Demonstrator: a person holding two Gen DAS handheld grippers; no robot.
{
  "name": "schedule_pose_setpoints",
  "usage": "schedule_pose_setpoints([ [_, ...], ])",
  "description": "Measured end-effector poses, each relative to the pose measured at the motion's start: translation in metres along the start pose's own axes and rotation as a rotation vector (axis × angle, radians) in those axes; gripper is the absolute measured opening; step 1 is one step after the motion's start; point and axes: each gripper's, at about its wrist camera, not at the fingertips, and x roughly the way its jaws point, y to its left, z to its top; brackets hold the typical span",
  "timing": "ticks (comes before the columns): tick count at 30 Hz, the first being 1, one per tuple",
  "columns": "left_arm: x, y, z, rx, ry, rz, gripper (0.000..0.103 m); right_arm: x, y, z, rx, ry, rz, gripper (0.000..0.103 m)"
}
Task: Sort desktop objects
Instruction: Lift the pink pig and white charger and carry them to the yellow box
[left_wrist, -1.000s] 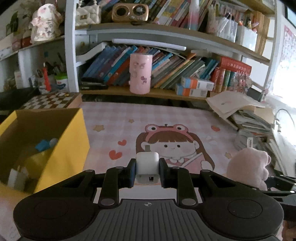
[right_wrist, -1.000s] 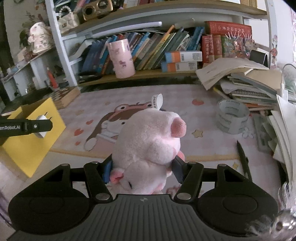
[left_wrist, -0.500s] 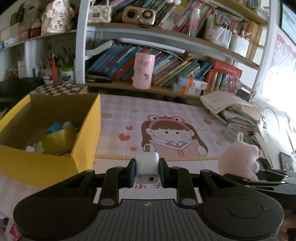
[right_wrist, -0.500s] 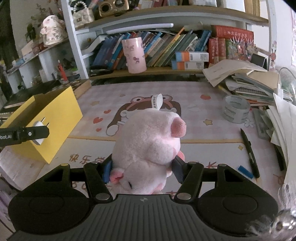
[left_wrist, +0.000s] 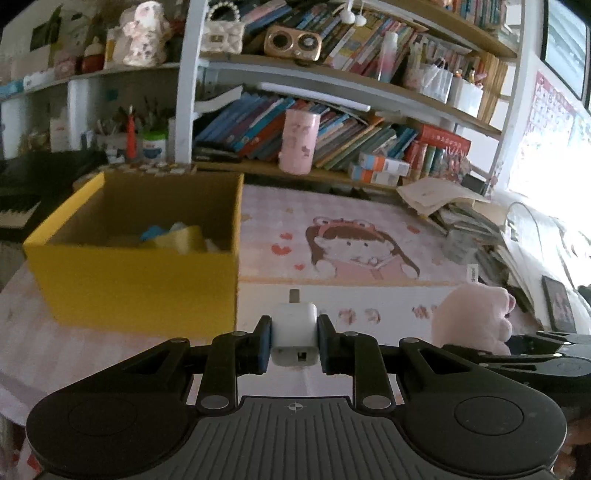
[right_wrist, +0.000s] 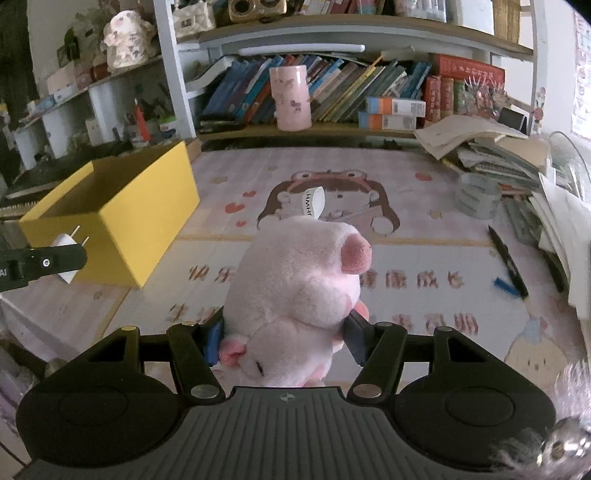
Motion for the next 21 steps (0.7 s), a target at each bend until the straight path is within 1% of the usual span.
schedule_pose_setpoints([
  [5, -0.019, 0.018, -0.015, -0.008, 0.016, -0.034, 0.024, -0.015, 0.026, -0.020, 0.015, 0.012, -0.020, 0.059],
  [11, -0.046, 0.042, -0.034, -0.027, 0.032, -0.024, 0.024, -0.025, 0.061, -0.040, 0.015, 0.039, 0.003, 0.059],
  [14, -0.058, 0.053, -0.043, -0.042, 0.044, -0.008, 0.024, -0.028, 0.077, -0.045, 0.002, 0.055, 0.030, 0.059],
  [21, -0.082, 0.085, -0.057, -0.132, 0.021, 0.059, 0.024, -0.029, 0.116, -0.052, -0.076, 0.079, 0.098, 0.060],
])
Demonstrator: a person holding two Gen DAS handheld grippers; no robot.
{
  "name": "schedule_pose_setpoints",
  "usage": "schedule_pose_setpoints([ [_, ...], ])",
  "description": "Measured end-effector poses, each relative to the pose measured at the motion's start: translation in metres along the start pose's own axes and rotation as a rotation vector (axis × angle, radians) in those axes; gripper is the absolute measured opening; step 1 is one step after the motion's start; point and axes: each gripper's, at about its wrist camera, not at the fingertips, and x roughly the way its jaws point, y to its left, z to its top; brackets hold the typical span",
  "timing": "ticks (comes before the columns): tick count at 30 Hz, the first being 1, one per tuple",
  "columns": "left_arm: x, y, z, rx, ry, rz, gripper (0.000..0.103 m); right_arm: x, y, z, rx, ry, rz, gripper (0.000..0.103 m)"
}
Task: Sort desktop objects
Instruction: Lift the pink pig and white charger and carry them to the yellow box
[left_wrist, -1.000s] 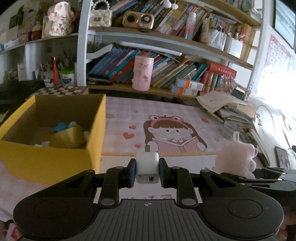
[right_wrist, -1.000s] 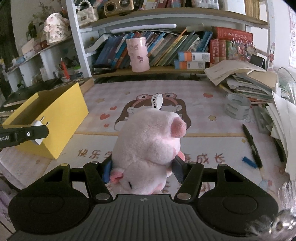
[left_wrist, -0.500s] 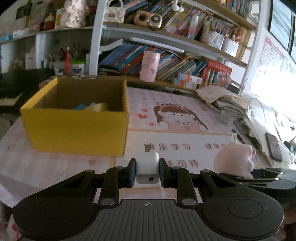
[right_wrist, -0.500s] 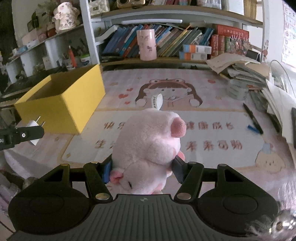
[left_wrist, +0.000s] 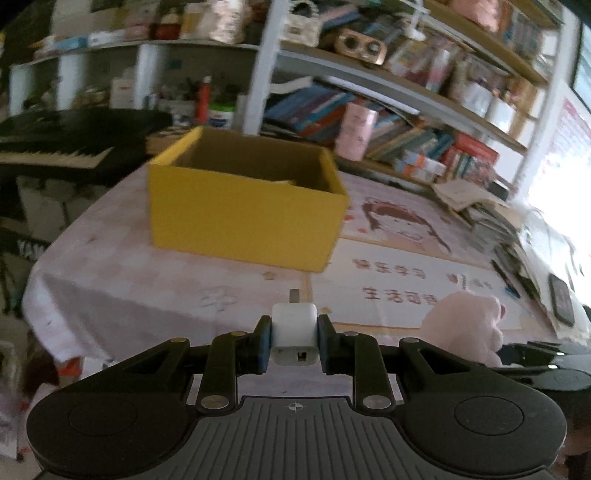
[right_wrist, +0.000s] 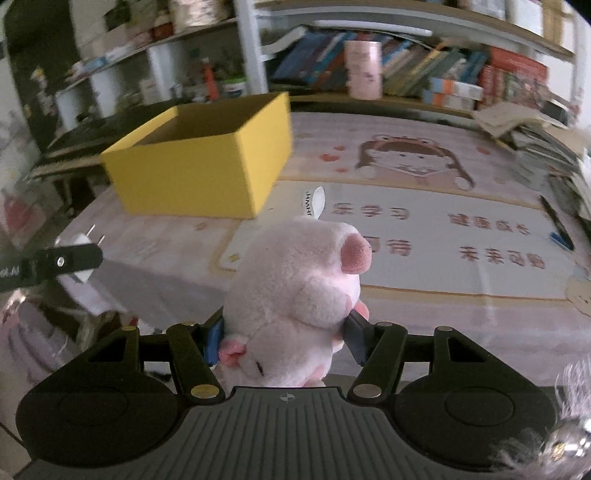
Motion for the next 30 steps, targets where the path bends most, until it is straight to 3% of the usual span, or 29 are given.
schedule_pose_setpoints([
  [12, -0.017, 0.026, -0.006, -0.043, -0.023, 0.068, 0.024, 0.009, 0.037, 0.005, -0.108, 0.009, 0.082, 0.060],
  [30, -0.014, 0.038, 0.004, -0.027, -0.026, 0.059, 0.024, 0.017, 0.057, 0.020, -0.129, -0.024, 0.111, 0.060],
])
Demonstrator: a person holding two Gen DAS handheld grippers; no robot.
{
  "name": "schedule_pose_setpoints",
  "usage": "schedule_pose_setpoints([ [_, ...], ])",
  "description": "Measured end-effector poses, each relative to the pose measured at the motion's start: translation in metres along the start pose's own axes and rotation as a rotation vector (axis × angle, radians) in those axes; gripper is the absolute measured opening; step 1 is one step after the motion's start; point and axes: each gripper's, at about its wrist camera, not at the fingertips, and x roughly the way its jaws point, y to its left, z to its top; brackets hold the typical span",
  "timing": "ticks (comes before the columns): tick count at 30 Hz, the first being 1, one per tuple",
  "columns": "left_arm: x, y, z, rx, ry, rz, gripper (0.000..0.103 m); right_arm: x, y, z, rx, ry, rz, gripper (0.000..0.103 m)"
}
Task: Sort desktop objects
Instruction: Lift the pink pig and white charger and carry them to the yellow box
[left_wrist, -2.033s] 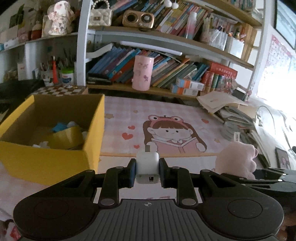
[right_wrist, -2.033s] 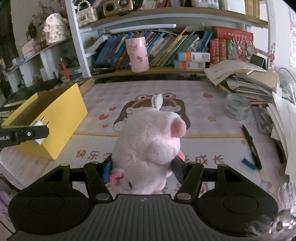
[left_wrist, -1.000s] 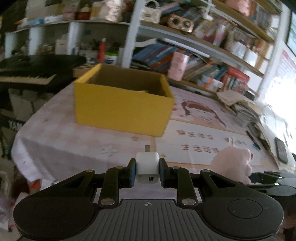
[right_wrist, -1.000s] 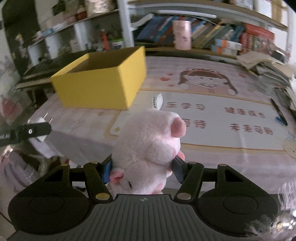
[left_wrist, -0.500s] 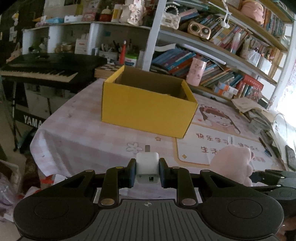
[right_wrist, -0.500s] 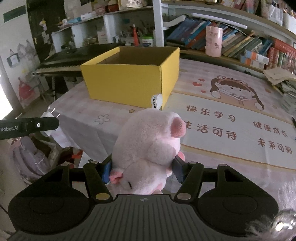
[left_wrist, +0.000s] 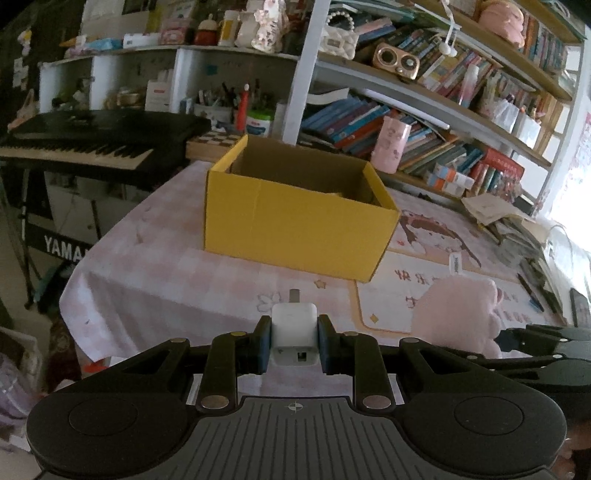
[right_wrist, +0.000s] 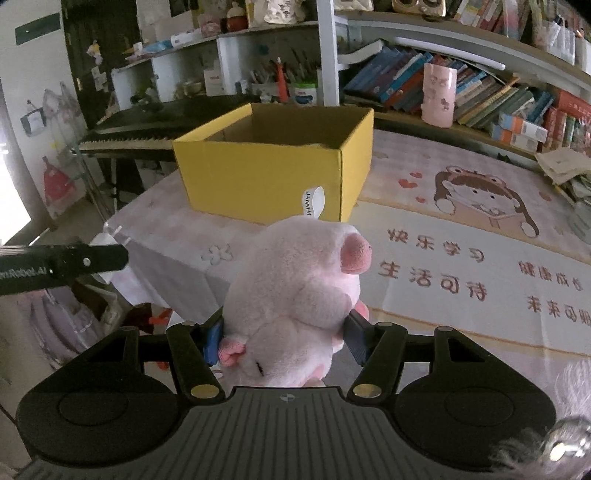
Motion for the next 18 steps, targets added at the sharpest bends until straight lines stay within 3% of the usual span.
schedule_pose_setpoints([
  [18, 0.050, -0.005, 0.067, 0.021, -0.072, 0.038, 0.024, 0.025, -0.017, 0.081, -0.026, -0.128, 0.071, 0.060],
])
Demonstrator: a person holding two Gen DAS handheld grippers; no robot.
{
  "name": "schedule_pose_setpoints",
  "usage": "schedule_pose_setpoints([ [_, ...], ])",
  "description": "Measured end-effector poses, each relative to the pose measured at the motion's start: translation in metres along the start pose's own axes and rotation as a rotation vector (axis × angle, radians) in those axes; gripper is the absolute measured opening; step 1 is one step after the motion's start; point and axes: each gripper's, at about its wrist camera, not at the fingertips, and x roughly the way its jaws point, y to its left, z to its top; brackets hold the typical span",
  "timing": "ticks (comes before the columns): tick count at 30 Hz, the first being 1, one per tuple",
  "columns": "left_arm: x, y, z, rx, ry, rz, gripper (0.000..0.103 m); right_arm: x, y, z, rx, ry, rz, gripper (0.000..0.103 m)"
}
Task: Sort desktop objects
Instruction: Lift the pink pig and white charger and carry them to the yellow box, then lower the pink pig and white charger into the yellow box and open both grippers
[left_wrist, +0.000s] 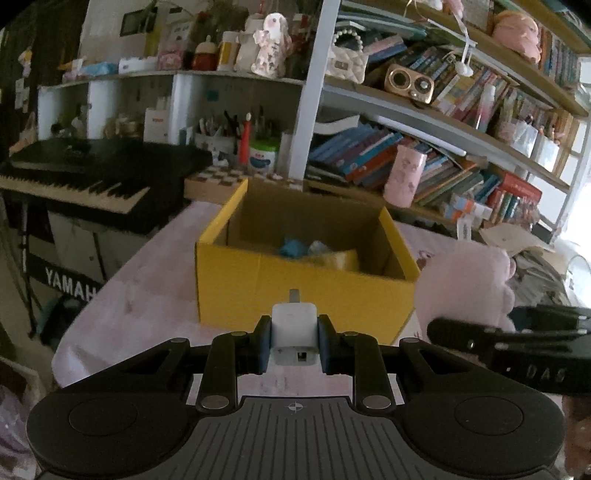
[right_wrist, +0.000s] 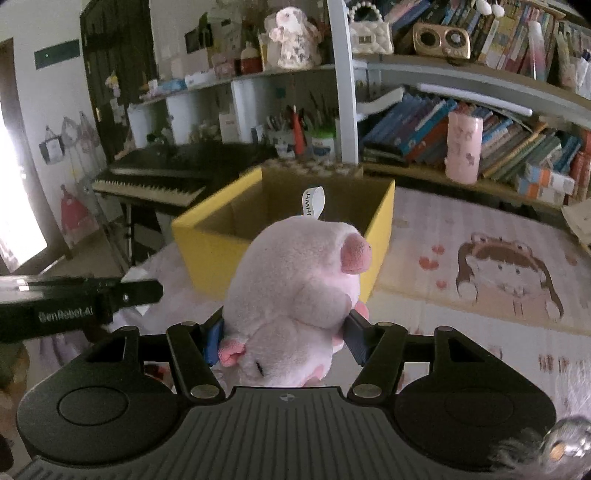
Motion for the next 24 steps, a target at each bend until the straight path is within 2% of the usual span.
schedule_pose_setpoints([
  [8, 0.028, -0.008, 0.035, 0.018, -0.044, 0.029, 0.024, 0.027, -0.022, 0.042, -0.019, -0.066, 0.033, 0.060],
  [17, 0.061, -0.014, 0.071, 0.014, -0.103, 0.083, 0.024, 0.070, -0.038, 0.077, -0.099, -0.085, 0.069, 0.060],
  [24, 0.119, -0.010, 0.081, 0.045, -0.016, 0.133, 0.024, 0.121, -0.039, 0.083, -0.236, -0.015, 0.070, 0.060],
])
